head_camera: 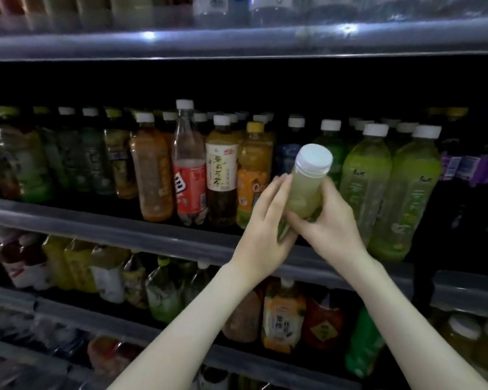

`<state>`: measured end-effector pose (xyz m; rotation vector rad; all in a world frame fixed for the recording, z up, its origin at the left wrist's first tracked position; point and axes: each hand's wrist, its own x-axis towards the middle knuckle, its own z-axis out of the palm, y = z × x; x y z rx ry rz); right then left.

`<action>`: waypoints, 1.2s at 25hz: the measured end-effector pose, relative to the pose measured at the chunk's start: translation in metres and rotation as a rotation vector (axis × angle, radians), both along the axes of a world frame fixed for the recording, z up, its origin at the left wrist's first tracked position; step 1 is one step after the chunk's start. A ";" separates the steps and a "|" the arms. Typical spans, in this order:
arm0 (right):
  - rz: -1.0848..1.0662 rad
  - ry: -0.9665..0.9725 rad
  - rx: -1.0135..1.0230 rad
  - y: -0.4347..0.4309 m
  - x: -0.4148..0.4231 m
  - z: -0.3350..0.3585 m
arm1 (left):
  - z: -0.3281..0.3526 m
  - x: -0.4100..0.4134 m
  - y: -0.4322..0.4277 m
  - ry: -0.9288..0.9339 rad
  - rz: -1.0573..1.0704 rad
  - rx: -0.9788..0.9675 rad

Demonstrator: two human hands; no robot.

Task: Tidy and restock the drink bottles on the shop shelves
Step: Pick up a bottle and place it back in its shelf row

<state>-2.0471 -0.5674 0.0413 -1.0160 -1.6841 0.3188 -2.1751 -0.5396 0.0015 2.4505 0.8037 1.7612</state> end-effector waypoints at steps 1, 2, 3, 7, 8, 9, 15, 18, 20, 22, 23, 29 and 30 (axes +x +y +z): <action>-0.010 0.008 0.030 -0.005 -0.001 -0.003 | 0.000 -0.004 -0.007 0.000 -0.005 -0.018; -0.039 0.005 0.085 -0.011 -0.002 -0.006 | 0.000 -0.008 -0.014 0.000 -0.009 -0.046; -0.079 -0.011 0.174 -0.019 -0.005 -0.010 | -0.001 -0.012 -0.024 -0.008 -0.007 -0.076; -0.125 -0.069 0.530 -0.058 -0.017 -0.020 | -0.018 -0.032 -0.066 -0.102 0.044 -0.126; -0.065 -0.051 0.501 -0.068 -0.025 -0.024 | -0.027 -0.043 -0.077 -0.116 0.088 -0.138; 0.004 -0.026 0.415 -0.076 -0.034 -0.028 | -0.037 -0.055 -0.088 -0.121 0.128 -0.176; 0.214 0.025 -0.360 -0.095 -0.106 -0.106 | -0.141 -0.166 -0.170 0.084 0.255 -0.759; 0.229 -0.015 -0.513 -0.097 -0.160 -0.141 | -0.169 -0.224 -0.199 0.088 0.236 -0.974; 0.254 -0.041 -0.571 -0.097 -0.209 -0.151 | -0.175 -0.263 -0.205 -0.106 0.184 -1.079; 0.275 -0.045 -0.608 -0.096 -0.267 -0.156 | -0.177 -0.308 -0.203 -0.188 0.185 -1.129; 0.273 -0.044 -0.613 -0.094 -0.300 -0.157 | -0.177 -0.337 -0.201 -0.180 0.190 -1.132; 0.170 0.045 -0.641 -0.069 -0.444 -0.145 | -0.155 -0.487 -0.163 -0.114 0.132 -1.158; 0.151 0.054 -0.640 -0.062 -0.460 -0.143 | -0.151 -0.506 -0.152 -0.093 0.110 -1.166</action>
